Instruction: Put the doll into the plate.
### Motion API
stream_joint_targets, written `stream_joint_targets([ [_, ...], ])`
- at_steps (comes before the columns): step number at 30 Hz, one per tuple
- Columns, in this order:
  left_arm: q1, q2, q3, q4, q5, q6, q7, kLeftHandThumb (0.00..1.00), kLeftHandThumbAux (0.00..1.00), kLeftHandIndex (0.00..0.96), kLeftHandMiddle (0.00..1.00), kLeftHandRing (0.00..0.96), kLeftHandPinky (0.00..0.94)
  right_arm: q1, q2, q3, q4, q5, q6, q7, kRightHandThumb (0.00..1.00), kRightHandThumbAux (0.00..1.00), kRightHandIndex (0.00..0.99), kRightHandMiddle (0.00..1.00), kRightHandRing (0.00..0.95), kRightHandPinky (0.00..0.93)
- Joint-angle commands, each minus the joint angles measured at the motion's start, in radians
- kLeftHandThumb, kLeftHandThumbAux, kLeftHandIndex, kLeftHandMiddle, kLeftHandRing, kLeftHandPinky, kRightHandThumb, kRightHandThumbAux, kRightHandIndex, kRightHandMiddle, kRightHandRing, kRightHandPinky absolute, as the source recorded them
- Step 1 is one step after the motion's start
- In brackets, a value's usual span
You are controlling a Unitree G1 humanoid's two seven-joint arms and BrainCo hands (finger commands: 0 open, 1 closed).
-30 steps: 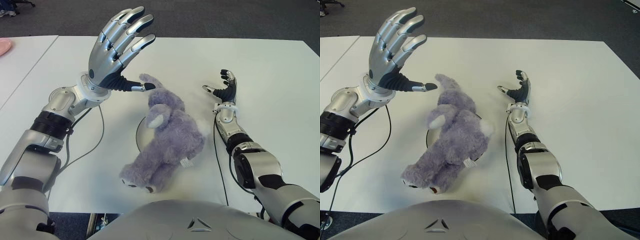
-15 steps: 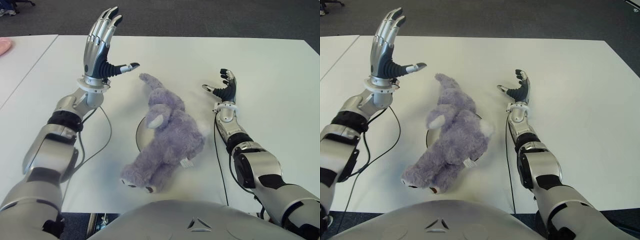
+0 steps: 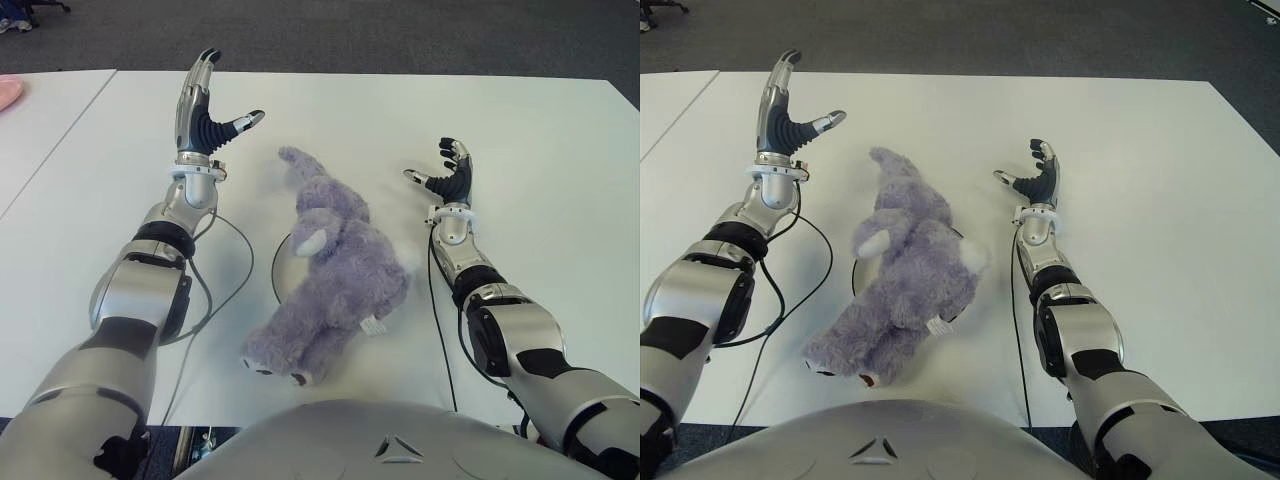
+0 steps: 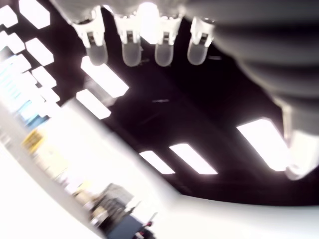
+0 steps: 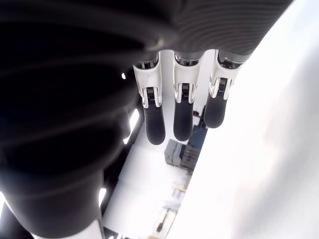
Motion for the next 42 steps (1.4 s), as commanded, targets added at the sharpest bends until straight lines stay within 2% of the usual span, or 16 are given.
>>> stream_joint_targets([
  [1, 0.035, -0.067, 0.115, 0.066, -0.130, 0.073, -0.147, 0.000, 0.641, 0.000, 0.000, 0.000, 0.000, 0.281, 0.090, -0.003, 0.165, 0.008, 0.103, 0.029, 0.000, 0.928, 0.206, 0.239, 0.205, 0.201],
  [8, 0.041, -0.102, 0.214, 0.066, -0.227, 0.139, -0.212, 0.000, 0.736, 0.000, 0.000, 0.000, 0.000, 0.284, 0.089, -0.009, 0.164, 0.012, 0.098, 0.033, 0.000, 0.913, 0.204, 0.242, 0.210, 0.204],
  [16, 0.115, -0.166, 0.302, 0.063, -0.318, 0.131, -0.283, 0.000, 0.765, 0.000, 0.000, 0.000, 0.000, 0.286, 0.086, -0.018, 0.163, 0.013, 0.095, 0.032, 0.000, 0.897, 0.199, 0.240, 0.209, 0.208],
  [18, 0.151, -0.192, 0.327, 0.062, -0.344, 0.118, -0.298, 0.000, 0.731, 0.000, 0.000, 0.000, 0.000, 0.287, 0.084, -0.019, 0.164, 0.012, 0.096, 0.032, 0.000, 0.897, 0.196, 0.236, 0.206, 0.207],
  [24, 0.193, -0.228, 0.366, 0.055, -0.382, 0.095, -0.328, 0.000, 0.654, 0.000, 0.000, 0.000, 0.000, 0.288, 0.081, -0.028, 0.163, 0.017, 0.094, 0.040, 0.000, 0.900, 0.194, 0.231, 0.201, 0.203],
  [34, 0.244, -0.260, 0.360, 0.044, -0.370, 0.018, -0.308, 0.000, 0.546, 0.000, 0.000, 0.000, 0.000, 0.288, 0.075, -0.044, 0.162, 0.028, 0.085, 0.051, 0.000, 0.922, 0.203, 0.232, 0.198, 0.195],
  [42, 0.342, -0.283, 0.329, 0.046, -0.340, -0.041, -0.320, 0.000, 0.450, 0.000, 0.000, 0.000, 0.001, 0.291, 0.072, -0.051, 0.160, 0.031, 0.080, 0.044, 0.000, 0.936, 0.208, 0.235, 0.201, 0.198],
])
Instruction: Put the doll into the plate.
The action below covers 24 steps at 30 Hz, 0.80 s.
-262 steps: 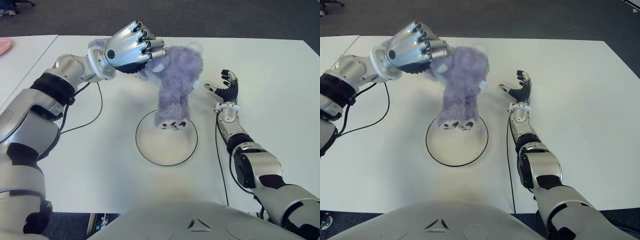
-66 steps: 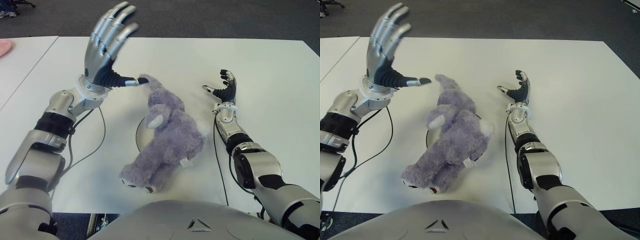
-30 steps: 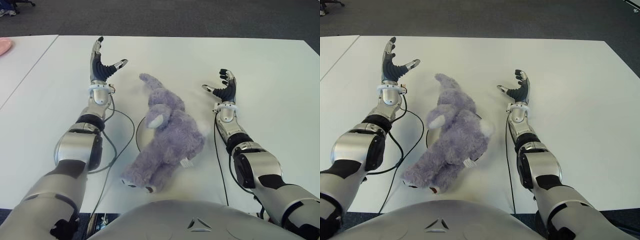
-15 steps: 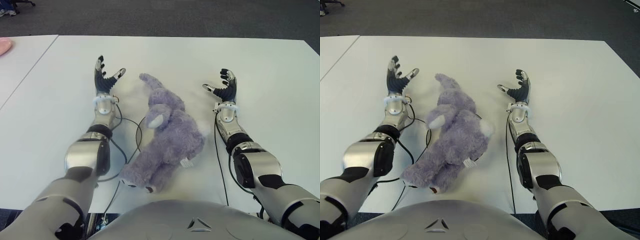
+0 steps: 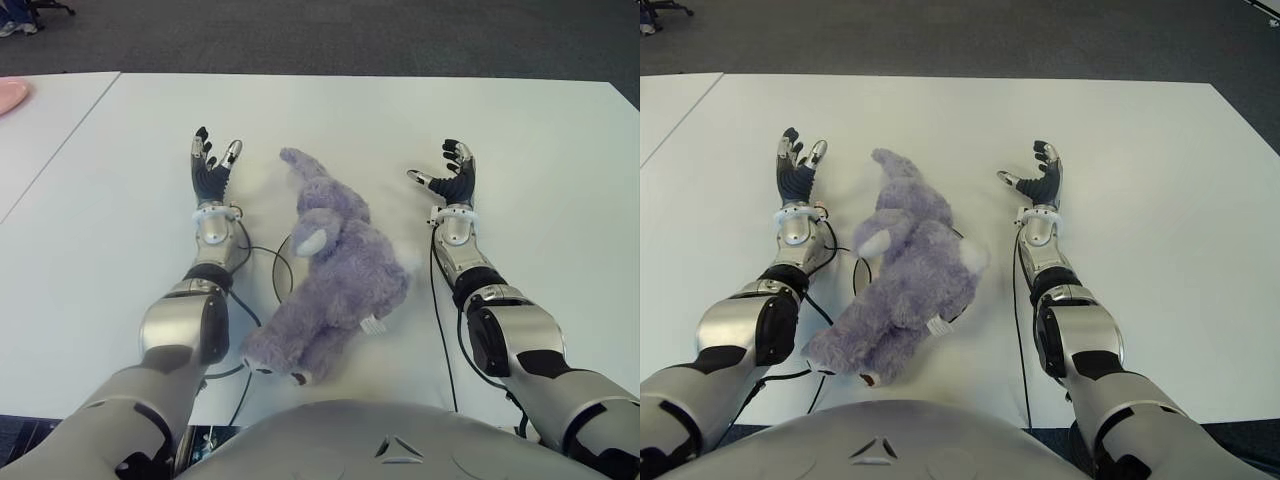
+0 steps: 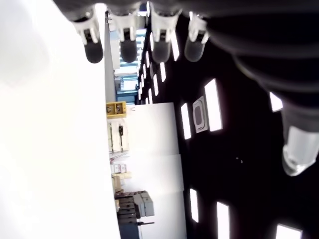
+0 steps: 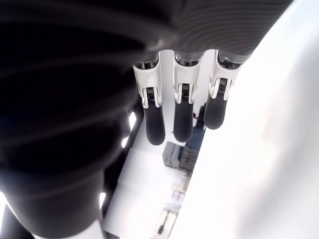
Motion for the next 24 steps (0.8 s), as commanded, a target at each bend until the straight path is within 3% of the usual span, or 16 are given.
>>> stream_joint_targets([
  [1, 0.192, -0.072, -0.016, 0.047, 0.018, -0.051, -0.036, 0.000, 0.446, 0.000, 0.000, 0.000, 0.002, 0.286, 0.069, -0.014, 0.160, 0.018, 0.082, 0.022, 0.000, 0.938, 0.208, 0.236, 0.201, 0.198],
  [4, 0.213, -0.084, -0.018, 0.050, 0.016, -0.048, -0.050, 0.000, 0.428, 0.000, 0.002, 0.000, 0.017, 0.286, 0.069, -0.017, 0.159, 0.020, 0.080, 0.019, 0.000, 0.943, 0.211, 0.238, 0.202, 0.197],
  [10, 0.258, -0.116, -0.045, 0.055, 0.032, 0.022, -0.064, 0.000, 0.408, 0.019, 0.032, 0.022, 0.030, 0.290, 0.068, -0.033, 0.154, 0.036, 0.045, 0.036, 0.000, 0.924, 0.215, 0.240, 0.207, 0.193],
  [24, 0.283, -0.149, -0.045, 0.065, 0.012, 0.166, -0.176, 0.000, 0.444, 0.042, 0.084, 0.062, 0.057, 0.302, 0.055, -0.035, 0.152, 0.041, 0.009, 0.053, 0.000, 0.884, 0.206, 0.228, 0.196, 0.176],
])
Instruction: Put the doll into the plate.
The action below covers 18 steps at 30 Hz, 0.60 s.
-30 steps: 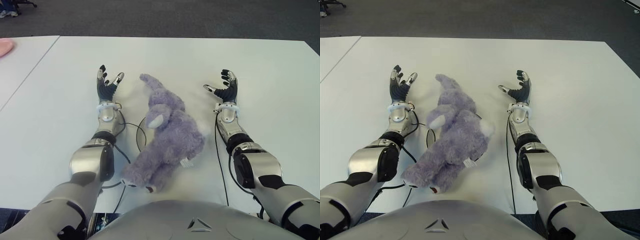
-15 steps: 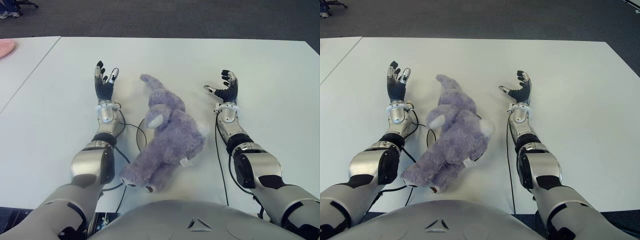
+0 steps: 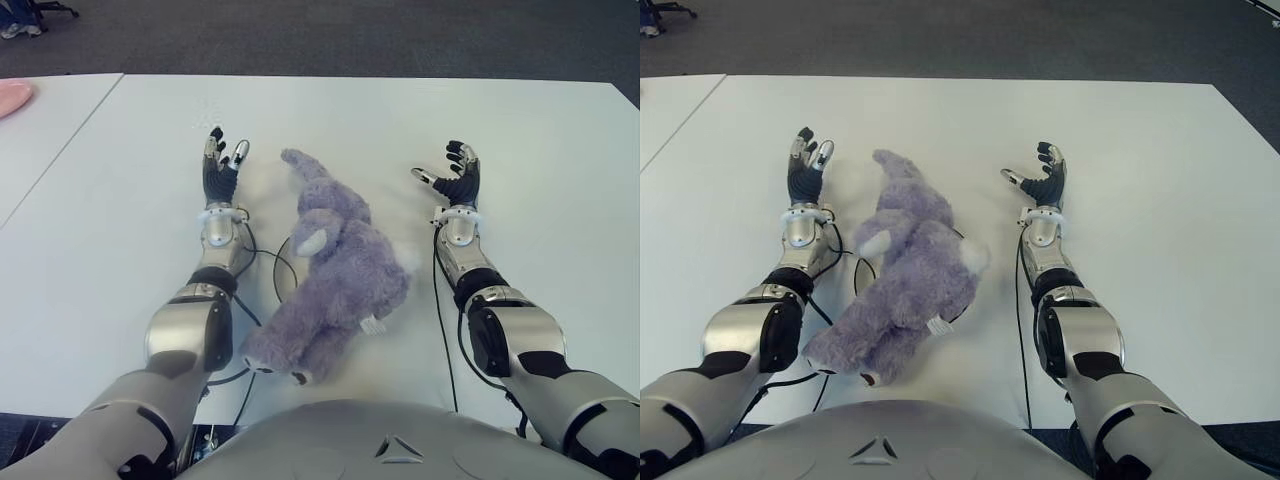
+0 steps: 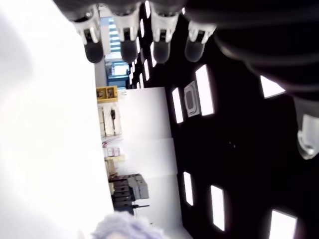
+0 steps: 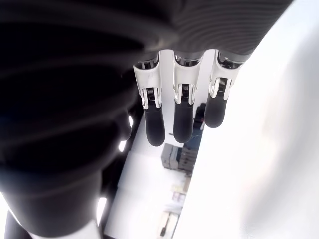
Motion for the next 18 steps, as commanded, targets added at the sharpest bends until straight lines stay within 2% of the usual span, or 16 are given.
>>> stream_joint_targets([
  [1, 0.244, -0.106, -0.022, 0.106, 0.011, 0.112, -0.089, 0.000, 0.446, 0.042, 0.085, 0.063, 0.059, 0.296, 0.058, 0.000, 0.152, 0.002, 0.027, 0.020, 0.000, 0.884, 0.206, 0.228, 0.197, 0.177],
  [7, 0.234, -0.097, -0.015, 0.105, 0.007, 0.146, -0.108, 0.000, 0.485, 0.053, 0.112, 0.089, 0.084, 0.295, 0.057, 0.001, 0.154, 0.003, 0.037, 0.032, 0.000, 0.877, 0.208, 0.233, 0.203, 0.184],
  [18, 0.219, -0.099, -0.014, 0.103, 0.012, 0.189, -0.049, 0.000, 0.598, 0.098, 0.167, 0.145, 0.133, 0.292, 0.057, 0.000, 0.154, 0.008, 0.049, 0.039, 0.000, 0.838, 0.200, 0.237, 0.208, 0.185],
])
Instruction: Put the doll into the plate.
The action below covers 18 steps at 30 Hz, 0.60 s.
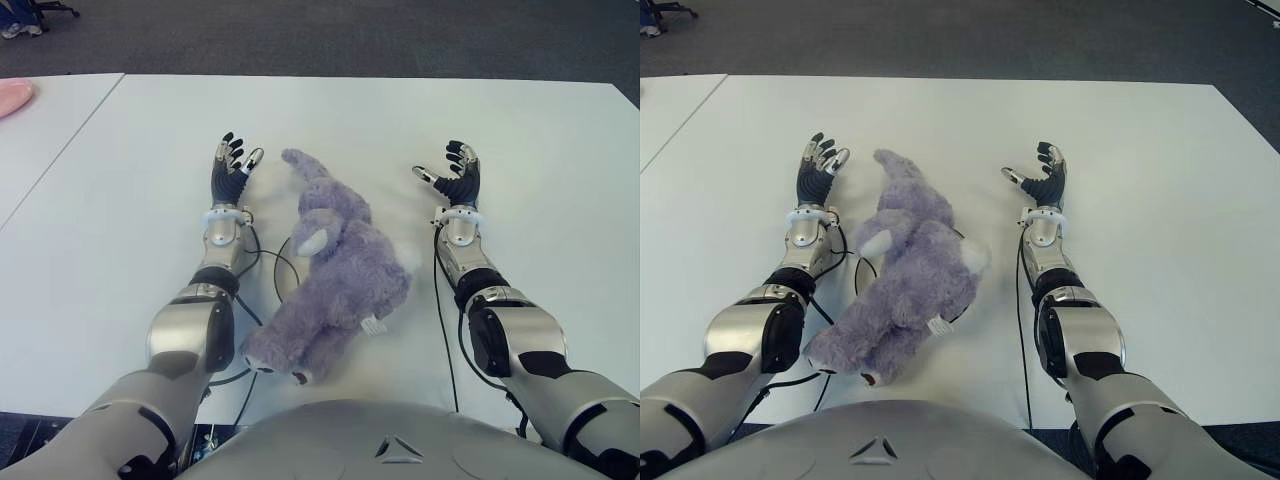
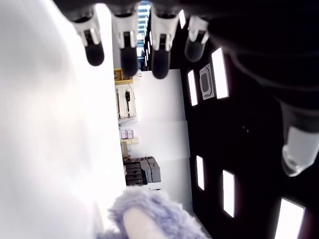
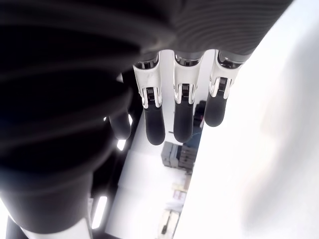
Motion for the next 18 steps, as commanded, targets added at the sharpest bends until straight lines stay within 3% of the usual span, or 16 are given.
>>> stream_joint_targets([
  [1, 0.217, -0.094, -0.011, 0.114, 0.009, 0.140, 0.010, 0.000, 0.610, 0.101, 0.169, 0.147, 0.138, 0.290, 0.059, 0.001, 0.154, 0.000, 0.054, 0.025, 0.000, 0.837, 0.200, 0.237, 0.208, 0.184],
  [6, 0.214, -0.098, 0.001, 0.113, -0.003, 0.149, 0.016, 0.000, 0.673, 0.120, 0.174, 0.158, 0.168, 0.289, 0.058, 0.005, 0.155, -0.001, 0.060, 0.024, 0.000, 0.826, 0.200, 0.239, 0.209, 0.181],
  [18, 0.208, -0.101, 0.016, 0.114, -0.015, 0.168, 0.024, 0.000, 0.693, 0.139, 0.174, 0.165, 0.178, 0.285, 0.059, 0.008, 0.155, -0.002, 0.075, 0.011, 0.000, 0.845, 0.207, 0.246, 0.205, 0.146],
])
